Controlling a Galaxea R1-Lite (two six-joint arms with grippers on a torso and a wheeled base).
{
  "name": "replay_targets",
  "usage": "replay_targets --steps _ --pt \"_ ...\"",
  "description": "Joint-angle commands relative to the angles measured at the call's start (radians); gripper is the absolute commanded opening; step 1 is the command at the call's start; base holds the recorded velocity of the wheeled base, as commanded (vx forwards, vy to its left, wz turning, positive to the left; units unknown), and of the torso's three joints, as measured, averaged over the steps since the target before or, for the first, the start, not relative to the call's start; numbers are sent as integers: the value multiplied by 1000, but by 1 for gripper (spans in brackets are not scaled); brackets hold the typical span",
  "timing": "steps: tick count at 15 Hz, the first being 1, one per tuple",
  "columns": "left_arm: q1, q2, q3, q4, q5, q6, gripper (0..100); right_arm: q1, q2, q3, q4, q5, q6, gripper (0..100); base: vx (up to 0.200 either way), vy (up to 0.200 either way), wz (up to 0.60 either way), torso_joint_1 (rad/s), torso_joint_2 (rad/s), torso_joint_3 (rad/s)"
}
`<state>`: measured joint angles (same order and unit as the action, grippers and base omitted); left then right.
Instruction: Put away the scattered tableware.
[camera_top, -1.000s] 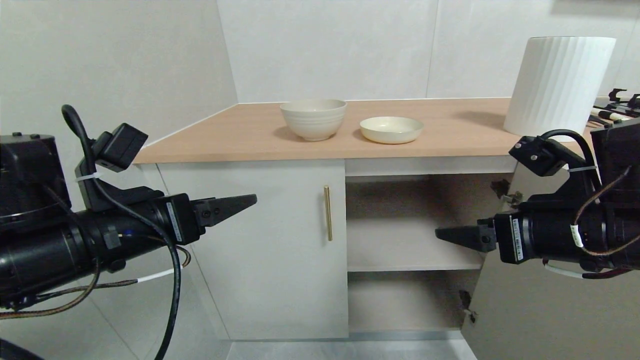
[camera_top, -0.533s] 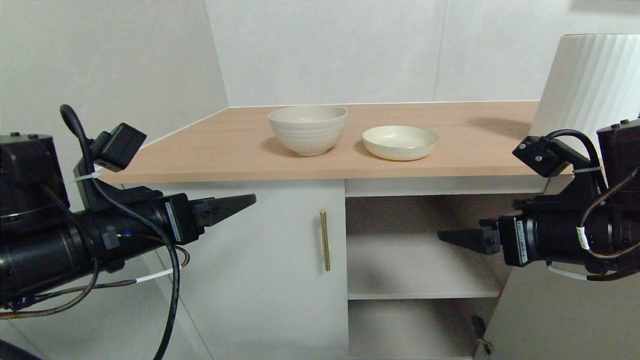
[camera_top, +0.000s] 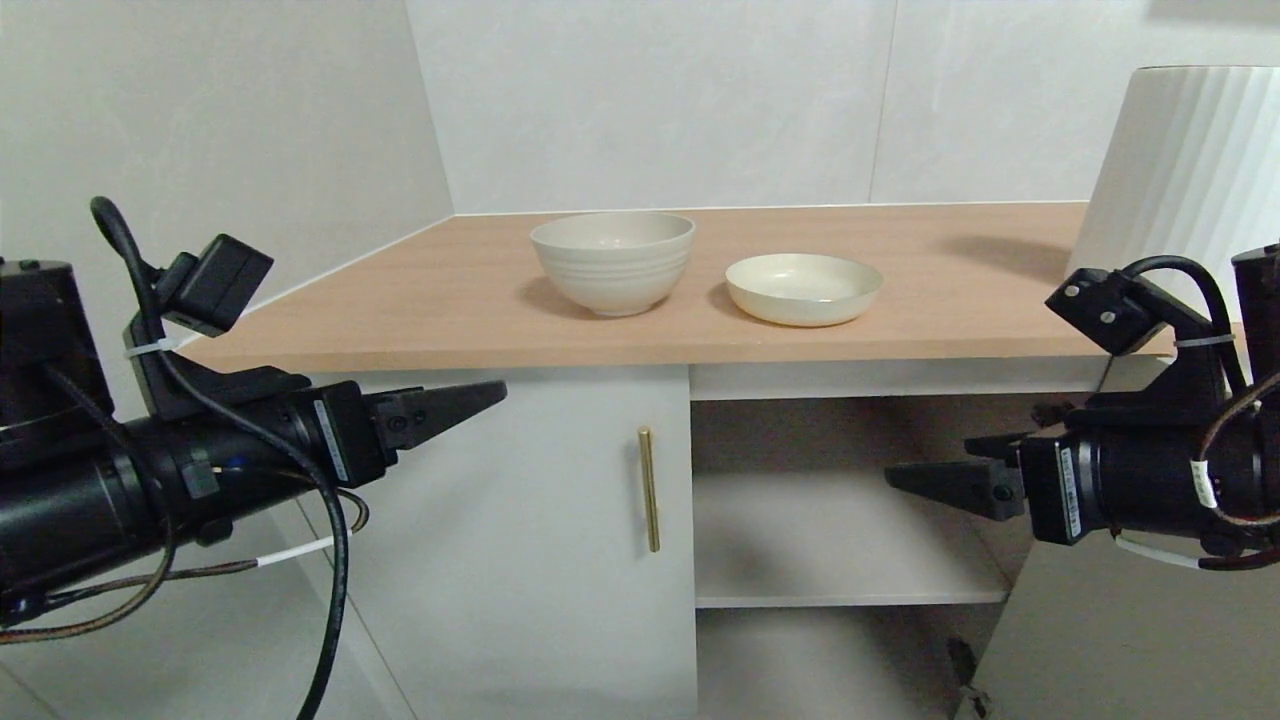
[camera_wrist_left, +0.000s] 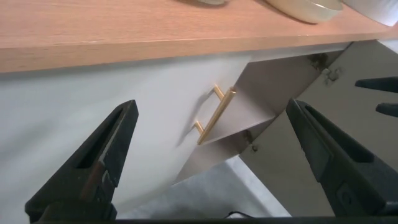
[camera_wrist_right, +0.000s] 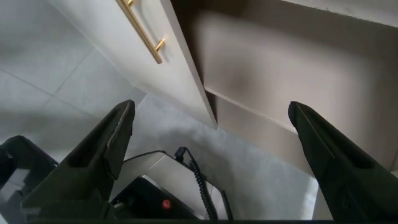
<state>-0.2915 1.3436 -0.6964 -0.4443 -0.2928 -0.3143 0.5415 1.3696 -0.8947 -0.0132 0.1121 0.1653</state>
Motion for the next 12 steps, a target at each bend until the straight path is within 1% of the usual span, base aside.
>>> replay_targets --steps 1,5,12 --pt "0 3 0 -1 0 0 100 0 -1 0 -1 0 0 100 0 0 0 0 0 0" --pt "0 15 0 -2 -2 0 100 0 3 2 -1 0 -3 100 0 0 0 73 -233 -243" --pt "0 46 0 -2 0 1 100 -5 32 -1 -2 0 -4 100 0 0 0 152 -485 -304"
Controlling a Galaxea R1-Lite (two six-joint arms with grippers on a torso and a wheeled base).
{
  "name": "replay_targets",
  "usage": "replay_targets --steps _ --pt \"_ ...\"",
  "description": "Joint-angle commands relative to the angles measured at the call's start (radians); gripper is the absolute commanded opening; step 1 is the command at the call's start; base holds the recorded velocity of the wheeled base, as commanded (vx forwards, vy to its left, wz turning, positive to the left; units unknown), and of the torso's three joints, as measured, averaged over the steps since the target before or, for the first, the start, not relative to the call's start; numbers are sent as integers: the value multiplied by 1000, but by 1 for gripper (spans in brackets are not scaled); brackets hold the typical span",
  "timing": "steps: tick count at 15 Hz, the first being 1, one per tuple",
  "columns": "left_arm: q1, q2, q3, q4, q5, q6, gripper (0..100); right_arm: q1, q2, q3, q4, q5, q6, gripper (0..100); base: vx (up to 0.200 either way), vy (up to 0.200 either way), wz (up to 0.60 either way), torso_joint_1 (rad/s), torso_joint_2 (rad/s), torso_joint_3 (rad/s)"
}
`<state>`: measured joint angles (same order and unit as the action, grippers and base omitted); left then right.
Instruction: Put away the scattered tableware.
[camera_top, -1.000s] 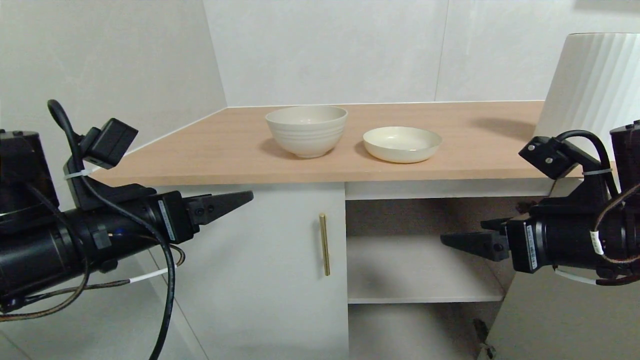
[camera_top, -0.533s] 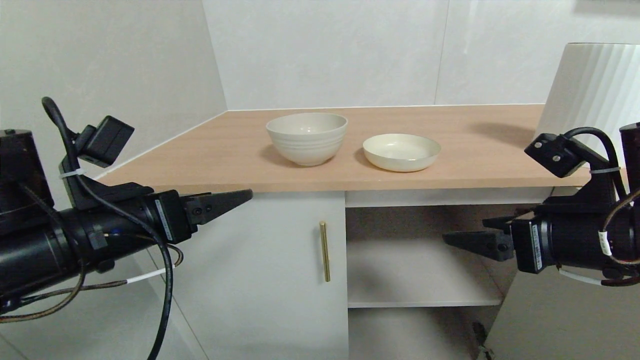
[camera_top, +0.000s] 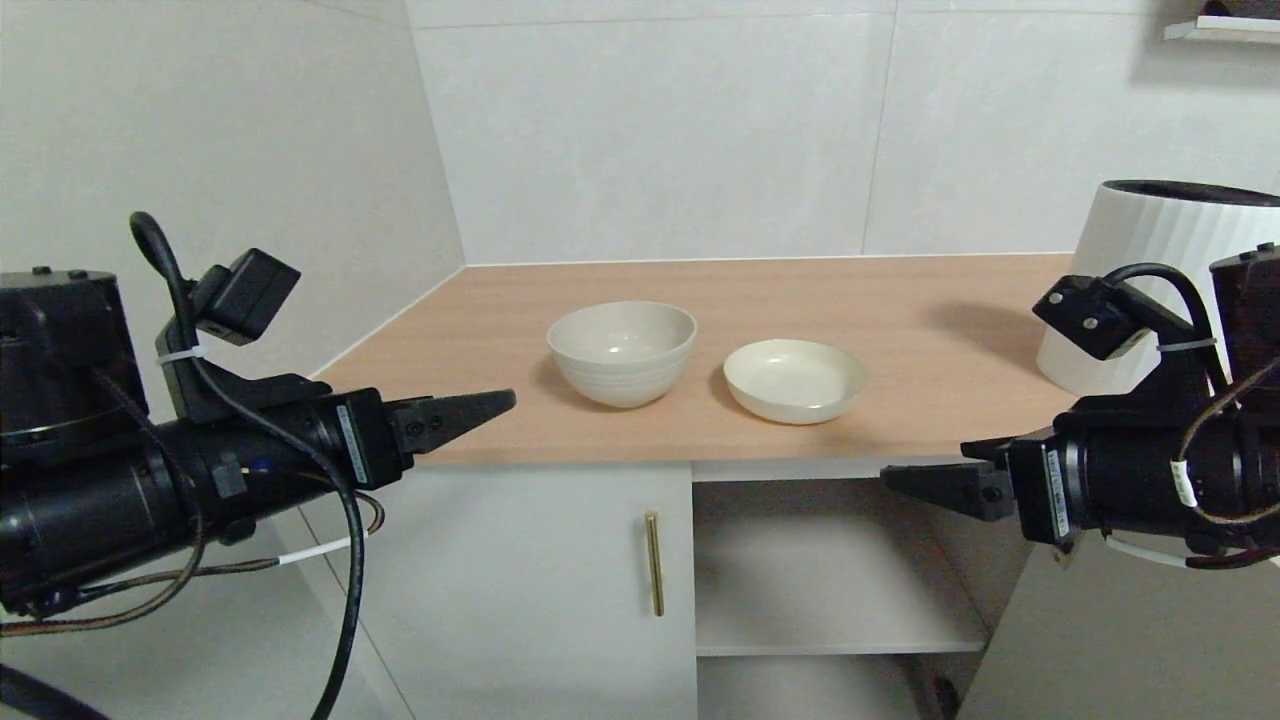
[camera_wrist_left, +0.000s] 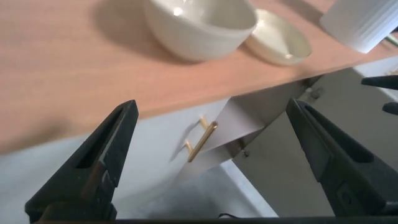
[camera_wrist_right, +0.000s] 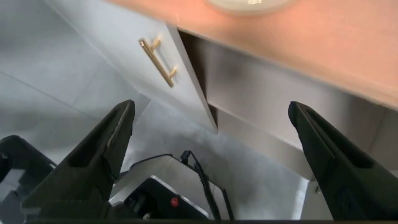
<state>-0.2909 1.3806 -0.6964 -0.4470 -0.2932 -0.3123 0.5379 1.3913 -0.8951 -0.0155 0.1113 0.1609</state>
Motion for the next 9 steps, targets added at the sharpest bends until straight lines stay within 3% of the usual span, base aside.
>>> replay_targets --steps 1,9 --pt "-1 14 0 -1 0 -1 100 -9 17 -1 -1 1 0 100 0 0 0 183 -476 -286" --pt "1 35 -55 2 3 -2 100 -21 77 -8 -52 1 -1 100 0 0 0 192 -472 -279"
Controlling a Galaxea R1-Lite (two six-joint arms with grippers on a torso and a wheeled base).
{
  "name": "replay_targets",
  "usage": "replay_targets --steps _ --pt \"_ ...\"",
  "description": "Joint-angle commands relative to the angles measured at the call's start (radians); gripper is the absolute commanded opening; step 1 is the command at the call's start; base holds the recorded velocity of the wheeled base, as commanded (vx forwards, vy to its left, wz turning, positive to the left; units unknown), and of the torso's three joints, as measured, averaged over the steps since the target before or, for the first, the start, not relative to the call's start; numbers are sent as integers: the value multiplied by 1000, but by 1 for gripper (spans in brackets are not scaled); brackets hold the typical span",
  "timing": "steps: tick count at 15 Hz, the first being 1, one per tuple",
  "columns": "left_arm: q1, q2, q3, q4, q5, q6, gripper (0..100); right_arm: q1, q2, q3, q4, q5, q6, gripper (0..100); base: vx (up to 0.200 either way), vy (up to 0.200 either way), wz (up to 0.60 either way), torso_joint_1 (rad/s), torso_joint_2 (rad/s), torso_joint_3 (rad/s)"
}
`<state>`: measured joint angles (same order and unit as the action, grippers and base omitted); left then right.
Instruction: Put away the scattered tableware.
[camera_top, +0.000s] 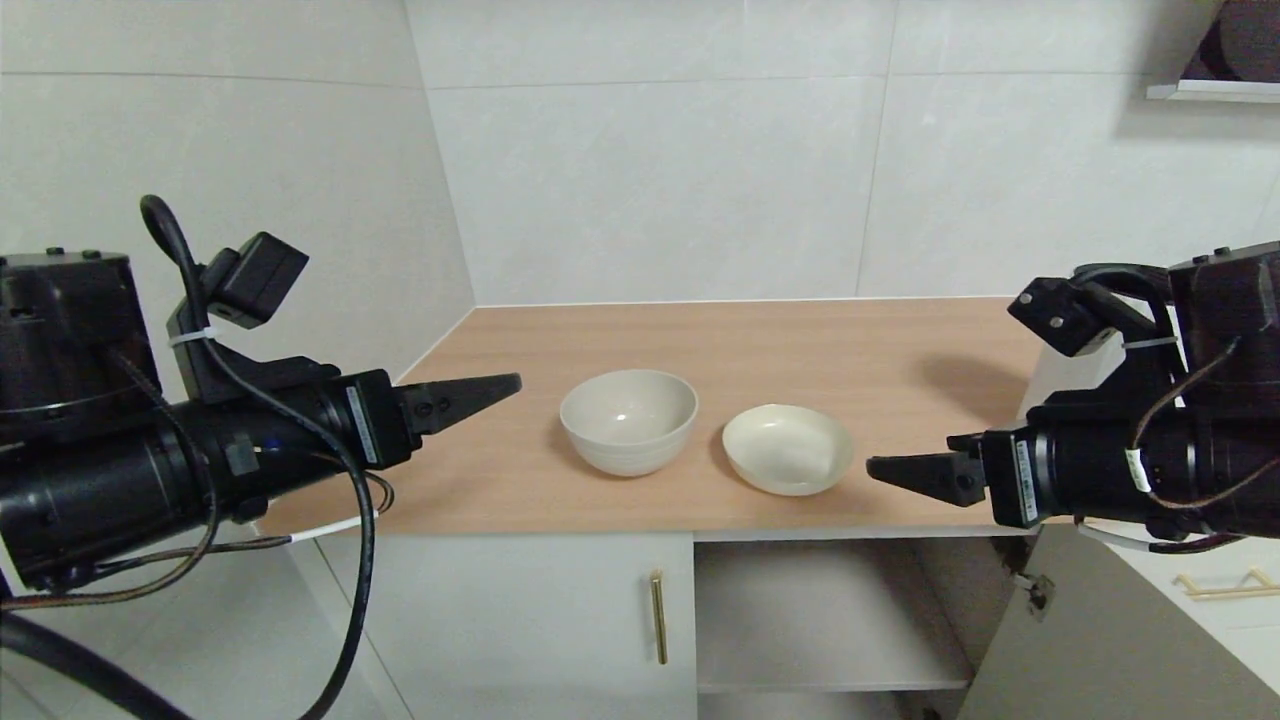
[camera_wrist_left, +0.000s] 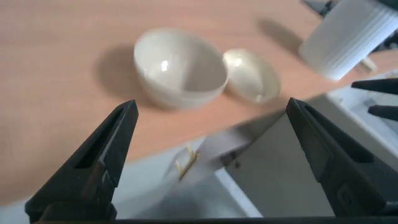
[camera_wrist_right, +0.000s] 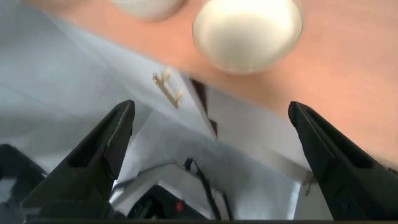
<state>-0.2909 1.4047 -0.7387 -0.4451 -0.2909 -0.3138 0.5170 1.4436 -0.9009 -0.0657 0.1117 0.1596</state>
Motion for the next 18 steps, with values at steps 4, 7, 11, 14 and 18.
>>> replay_targets --steps 4,7,11,14,18 --pt "1 111 -162 100 1 -1 100 -17 156 -75 -23 -67 -32 100 0 0 0 43 -101 -53" --pt "-2 234 -217 238 13 -36 100 -34 231 -220 89 -147 140 100 0 0 0 0 0 0" --pt "-25 320 -416 441 32 -340 100 -34 293 -245 78 -219 172 100 0 0 0 0 0 0" --pt "-34 372 -438 460 118 -343 100 -37 311 -233 29 -224 173 100 0 0 0 0 0 0" --pt "-59 465 -472 459 193 -376 100 -38 320 -233 18 -225 187 100 0 0 0 0 0 0"
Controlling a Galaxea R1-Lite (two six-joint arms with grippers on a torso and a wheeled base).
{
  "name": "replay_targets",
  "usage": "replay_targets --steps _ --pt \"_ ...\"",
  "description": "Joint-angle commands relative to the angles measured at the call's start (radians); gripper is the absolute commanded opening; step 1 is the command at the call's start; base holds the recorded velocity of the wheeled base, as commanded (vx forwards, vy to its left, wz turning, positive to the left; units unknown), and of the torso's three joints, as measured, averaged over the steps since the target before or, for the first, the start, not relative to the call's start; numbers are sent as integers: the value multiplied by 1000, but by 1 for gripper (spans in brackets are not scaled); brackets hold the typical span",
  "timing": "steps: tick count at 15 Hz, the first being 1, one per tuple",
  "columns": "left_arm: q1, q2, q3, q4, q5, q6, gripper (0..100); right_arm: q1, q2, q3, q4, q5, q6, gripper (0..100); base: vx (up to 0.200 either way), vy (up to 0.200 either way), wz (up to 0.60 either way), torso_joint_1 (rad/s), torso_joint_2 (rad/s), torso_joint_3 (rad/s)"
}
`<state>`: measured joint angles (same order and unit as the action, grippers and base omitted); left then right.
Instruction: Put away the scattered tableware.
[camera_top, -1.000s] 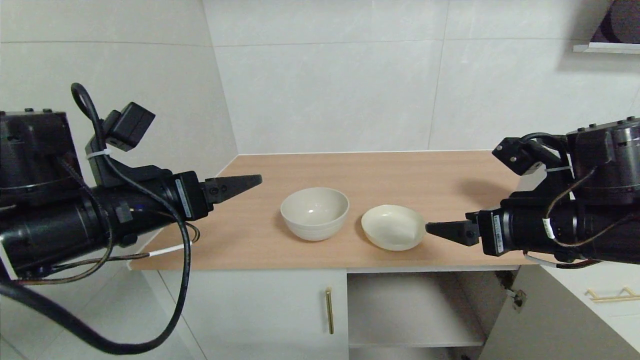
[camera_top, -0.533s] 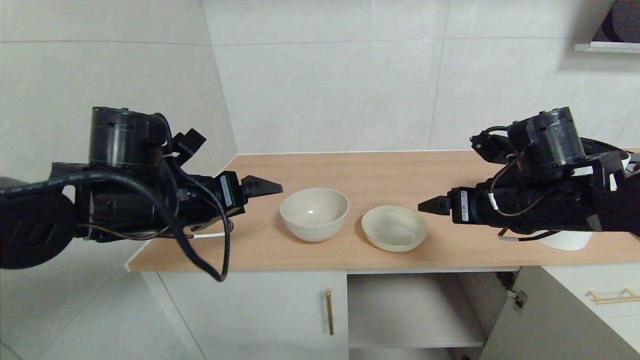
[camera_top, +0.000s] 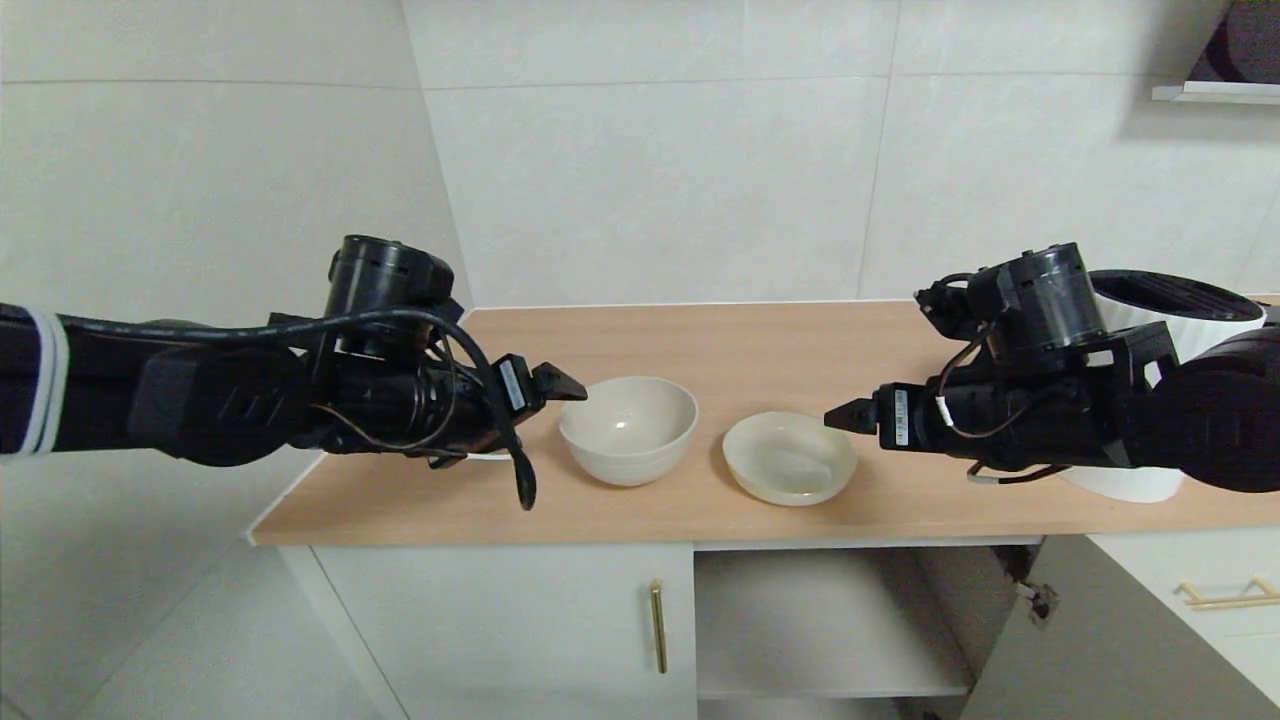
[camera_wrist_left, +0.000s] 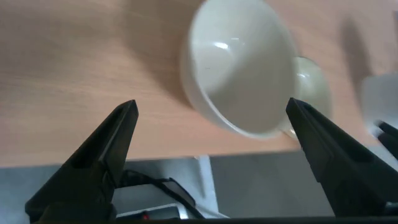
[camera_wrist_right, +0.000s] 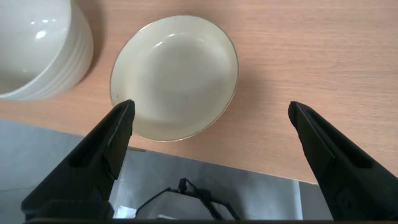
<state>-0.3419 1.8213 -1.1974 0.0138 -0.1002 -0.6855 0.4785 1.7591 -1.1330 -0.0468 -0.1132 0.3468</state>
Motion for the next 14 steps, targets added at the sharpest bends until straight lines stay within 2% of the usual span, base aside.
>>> replay_targets --steps 1,2,3,8,9,14 --pt "-11 67 -24 0 1 -29 100 -1 5 1 -1 0 0 100 0 0 0 0 0 0" --pt "-12 95 -39 0 2 -49 100 -5 8 1 -1 0 0 100 0 0 0 0 0 0" --pt "-12 102 -40 0 2 -54 100 -5 8 1 -1 0 0 100 0 0 0 0 0 0" --pt "-12 113 -42 0 1 -54 100 -18 3 -2 -1 1 -2 100 0 0 0 0 0 0" --pt "-16 116 -42 0 2 -54 0 -18 5 -1 -1 1 -2 100 0 0 0 0 0 0" --pt "-16 112 -40 -8 2 -54 0 -18 0 -2 1 4 -2 100 0 0 0 0 0 0"
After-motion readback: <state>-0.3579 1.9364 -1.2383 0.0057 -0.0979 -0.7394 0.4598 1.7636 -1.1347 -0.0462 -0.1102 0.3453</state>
